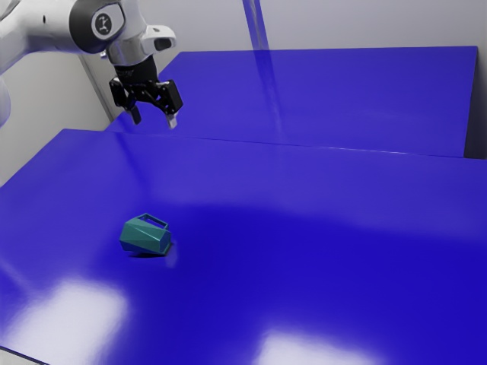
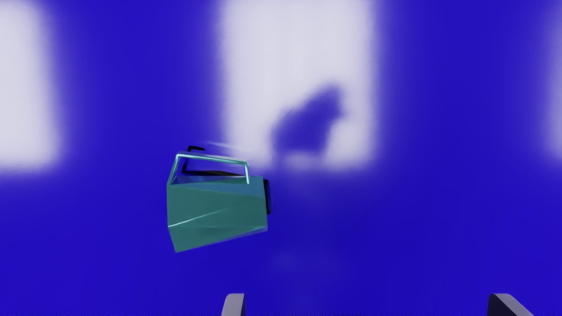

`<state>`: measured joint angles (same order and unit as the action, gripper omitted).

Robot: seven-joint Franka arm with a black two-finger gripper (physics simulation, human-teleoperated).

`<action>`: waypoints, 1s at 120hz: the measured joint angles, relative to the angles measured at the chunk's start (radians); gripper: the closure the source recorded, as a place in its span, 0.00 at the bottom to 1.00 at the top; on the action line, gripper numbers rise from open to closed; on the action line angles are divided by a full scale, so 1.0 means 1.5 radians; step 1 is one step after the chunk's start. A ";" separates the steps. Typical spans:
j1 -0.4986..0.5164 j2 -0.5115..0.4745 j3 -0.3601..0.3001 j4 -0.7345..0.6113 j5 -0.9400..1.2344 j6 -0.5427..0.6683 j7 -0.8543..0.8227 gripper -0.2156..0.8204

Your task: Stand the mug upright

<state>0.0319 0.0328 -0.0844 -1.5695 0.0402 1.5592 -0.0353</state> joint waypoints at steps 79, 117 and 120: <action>0.305 -0.024 0.002 -0.212 -0.234 0.065 0.160 0.21; 0.351 0.079 0.002 -0.208 -0.300 0.072 0.404 0.21; 0.350 0.088 0.002 -0.207 -0.304 0.073 0.421 0.21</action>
<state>0.5572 0.1655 -0.0808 -1.8805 -0.4153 1.6682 0.5958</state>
